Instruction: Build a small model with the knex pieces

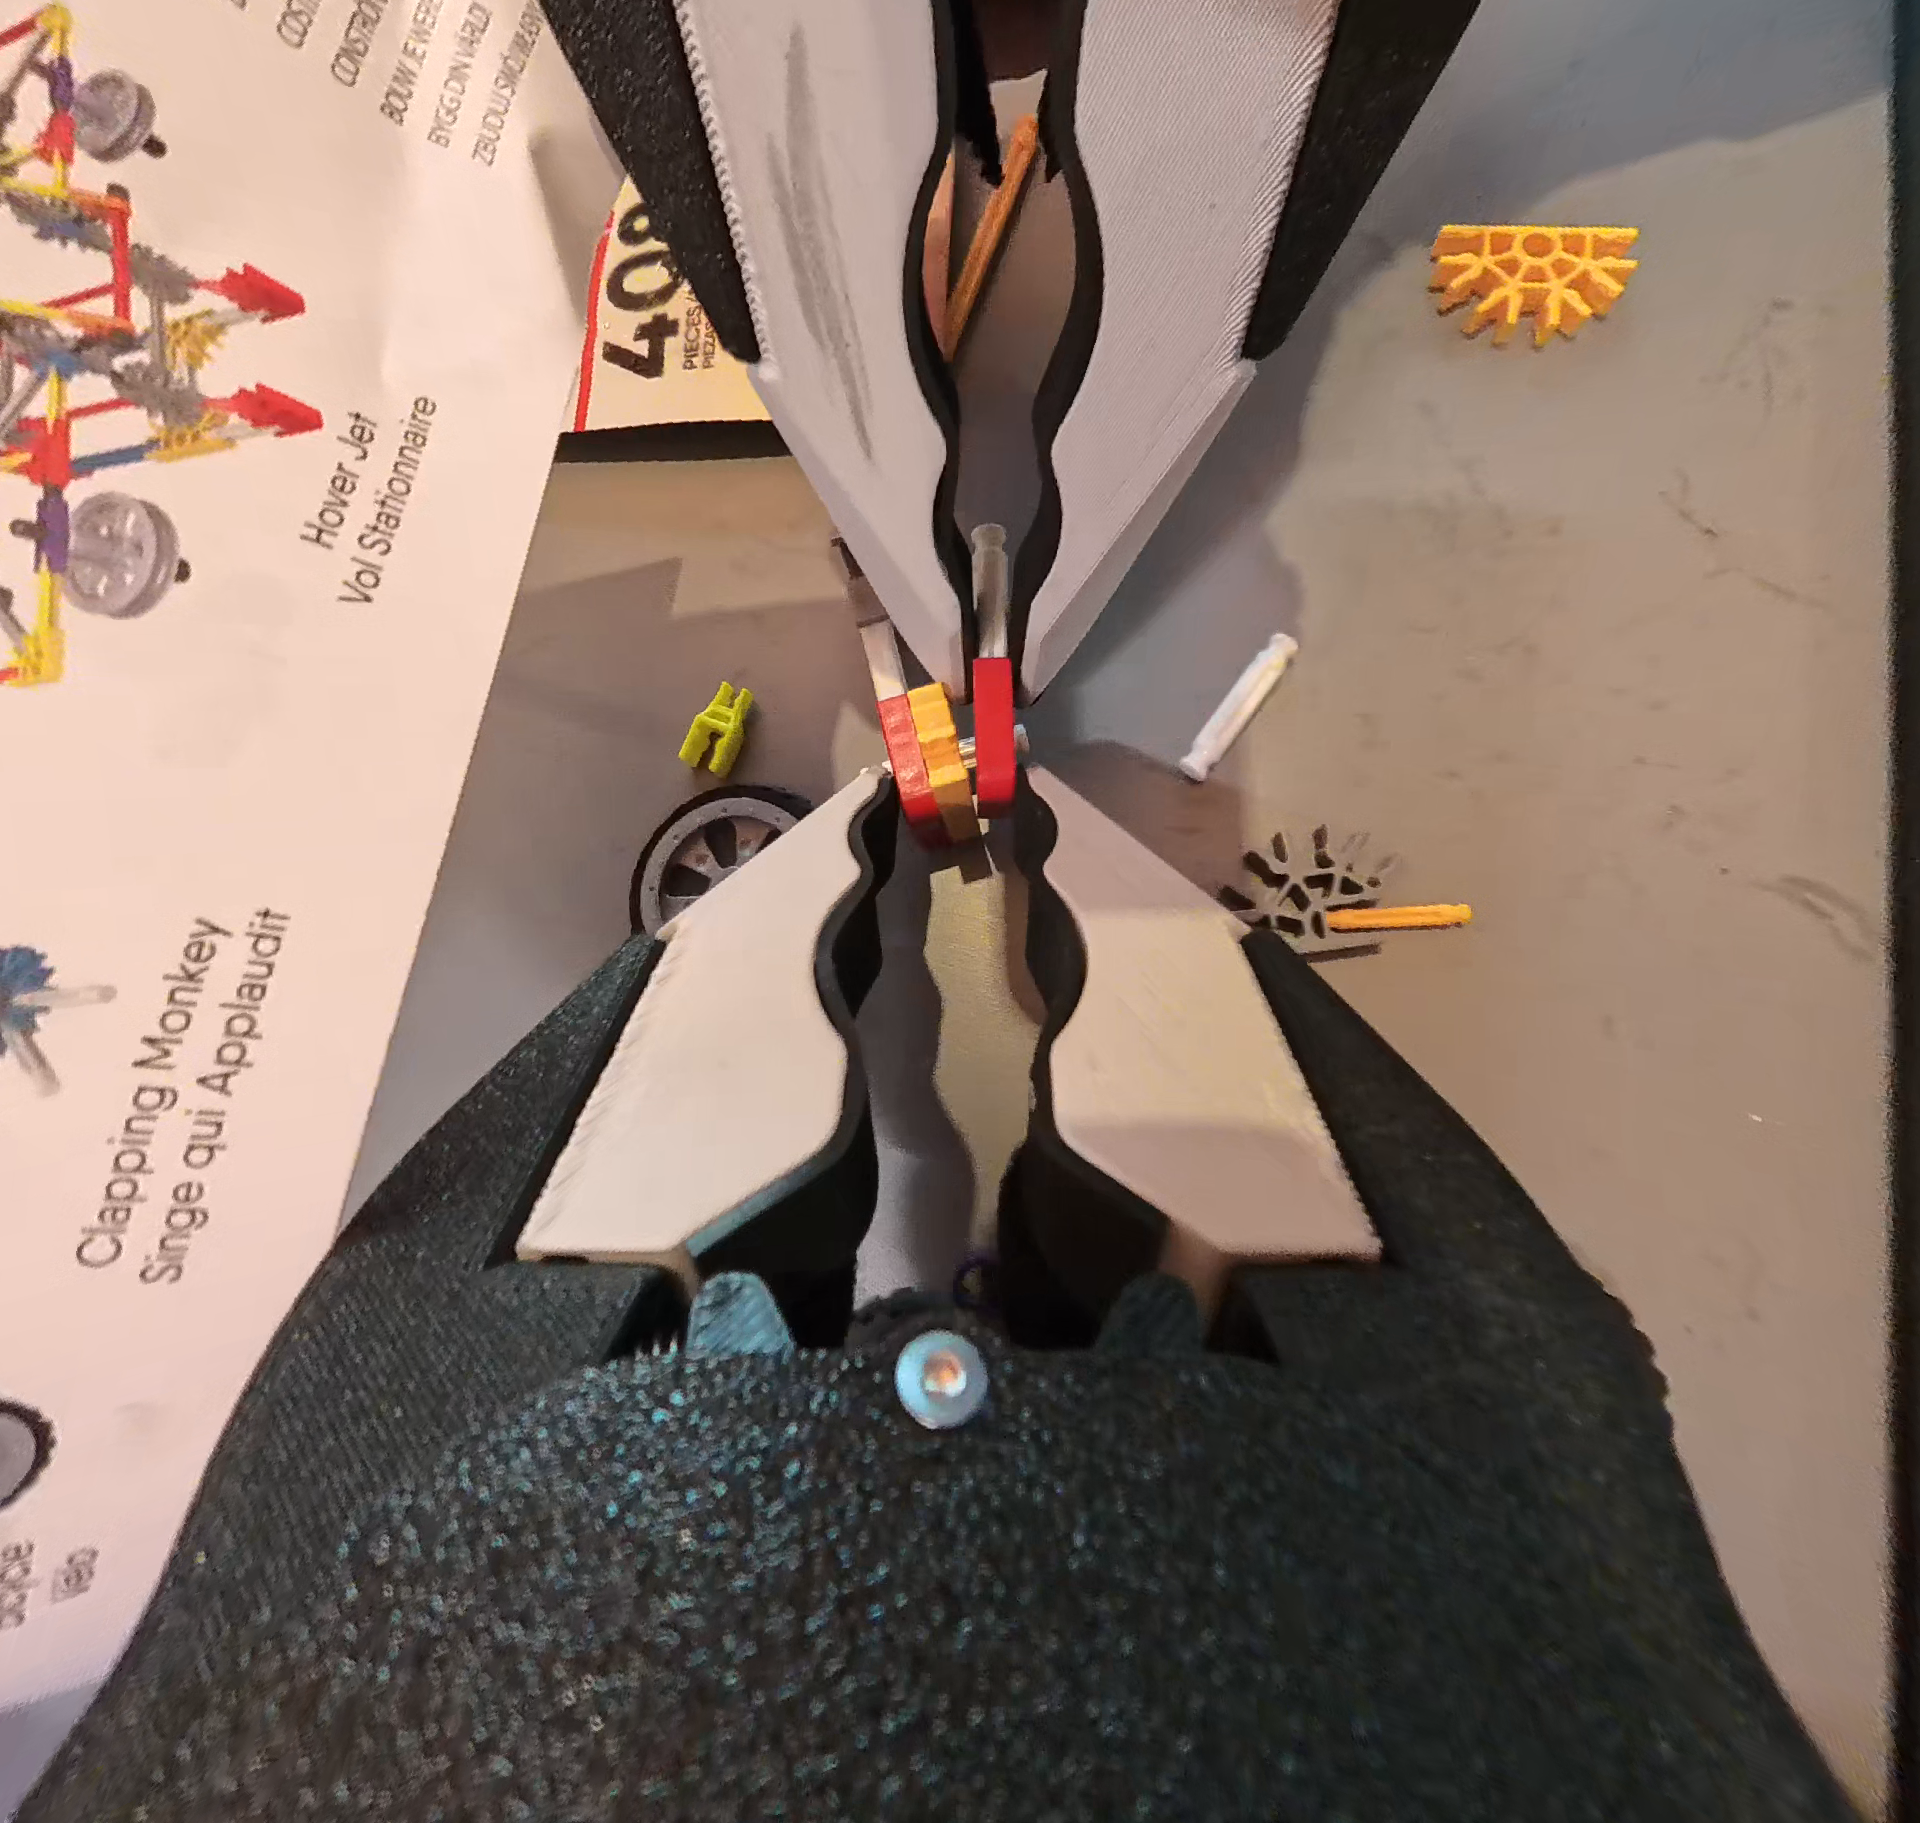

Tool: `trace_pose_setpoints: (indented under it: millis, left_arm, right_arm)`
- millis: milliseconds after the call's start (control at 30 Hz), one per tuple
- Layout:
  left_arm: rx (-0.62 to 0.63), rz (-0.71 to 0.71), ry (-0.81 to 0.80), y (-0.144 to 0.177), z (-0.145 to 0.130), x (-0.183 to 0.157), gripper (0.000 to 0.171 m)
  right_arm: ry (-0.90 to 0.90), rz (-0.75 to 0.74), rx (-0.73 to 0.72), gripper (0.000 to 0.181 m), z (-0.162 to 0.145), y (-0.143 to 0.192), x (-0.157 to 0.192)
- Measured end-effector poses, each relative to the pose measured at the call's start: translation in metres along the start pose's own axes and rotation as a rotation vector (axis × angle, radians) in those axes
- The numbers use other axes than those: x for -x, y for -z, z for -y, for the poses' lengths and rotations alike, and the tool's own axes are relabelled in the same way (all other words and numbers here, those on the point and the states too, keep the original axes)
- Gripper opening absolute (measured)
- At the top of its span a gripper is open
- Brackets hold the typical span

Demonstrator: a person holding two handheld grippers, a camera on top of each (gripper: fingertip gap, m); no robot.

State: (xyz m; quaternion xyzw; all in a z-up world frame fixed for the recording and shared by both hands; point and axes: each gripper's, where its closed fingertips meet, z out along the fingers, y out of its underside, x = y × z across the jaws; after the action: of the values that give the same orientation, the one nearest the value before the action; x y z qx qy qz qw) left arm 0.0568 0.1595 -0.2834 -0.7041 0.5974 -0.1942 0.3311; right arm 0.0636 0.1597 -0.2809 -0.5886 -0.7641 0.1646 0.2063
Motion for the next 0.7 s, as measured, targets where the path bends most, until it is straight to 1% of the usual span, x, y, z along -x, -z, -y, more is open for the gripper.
trace_pose_setpoints:
  millis: [300, 700]
  left_arm:
    - [-0.010, -0.010, 0.002, -0.0003, 0.0004, -0.0009, 0.021]
    - [-0.022, -0.041, 0.011, 0.0007, 0.0026, -0.0049, 0.019]
  right_arm:
    - [-0.016, 0.021, -0.033, 0.005, 0.0015, -0.0006, 0.0014]
    - [-0.028, 0.028, -0.050, 0.007, -0.0005, 0.0082, 0.0054]
